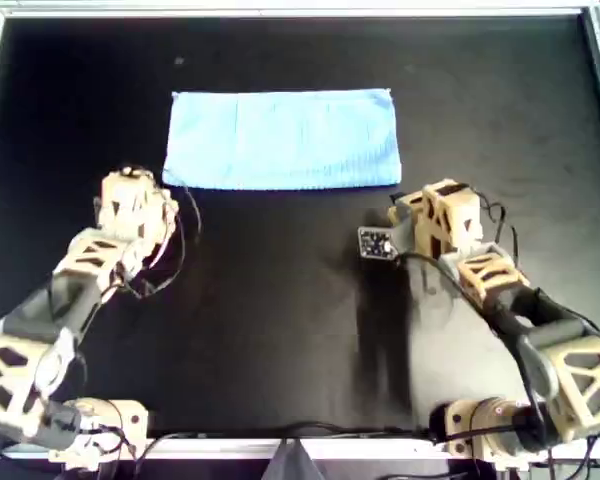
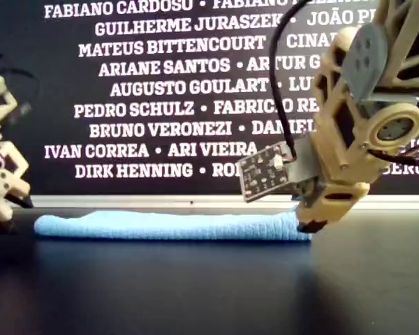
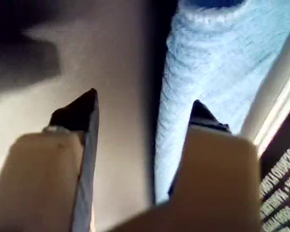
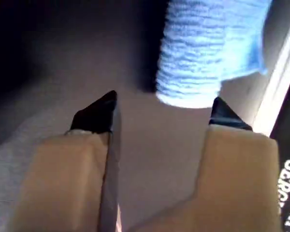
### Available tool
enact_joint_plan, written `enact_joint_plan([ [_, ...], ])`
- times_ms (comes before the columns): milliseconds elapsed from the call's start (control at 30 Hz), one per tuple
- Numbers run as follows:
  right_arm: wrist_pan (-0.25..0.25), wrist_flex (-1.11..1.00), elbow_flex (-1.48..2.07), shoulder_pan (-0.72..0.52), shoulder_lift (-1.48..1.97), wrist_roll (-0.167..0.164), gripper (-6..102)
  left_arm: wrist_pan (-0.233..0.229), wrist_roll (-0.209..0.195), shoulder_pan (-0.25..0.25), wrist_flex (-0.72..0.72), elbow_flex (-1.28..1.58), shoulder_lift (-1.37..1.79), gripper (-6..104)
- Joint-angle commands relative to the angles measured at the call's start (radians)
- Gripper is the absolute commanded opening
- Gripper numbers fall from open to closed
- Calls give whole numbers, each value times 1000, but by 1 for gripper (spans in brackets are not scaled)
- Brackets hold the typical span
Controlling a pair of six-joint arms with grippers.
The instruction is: Fold a cloth
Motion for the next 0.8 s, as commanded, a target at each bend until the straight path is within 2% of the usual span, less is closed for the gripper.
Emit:
enact_joint_plan([
  [0,-12,-23,-48,9,37,5,76,-6,9,-12,-21,-66,-2,75],
  [133,3,-23,-94,3,-14,5,76,-6,12,-18,-21,-66,-14,87],
  [233,6,3,-152,0,-38,6,76,-6,11,-12,-21,-78,-34,92],
  [433,6,152,-281,0,-107,8,76,-8,0,-8,-21,-178,-155,93],
  [700,8,167,-426,-3,-215,21,76,-8,14,-14,-20,-316,-287,93],
  [767,29,186,-454,-3,-233,28,76,-8,14,-14,-20,-333,-298,93],
])
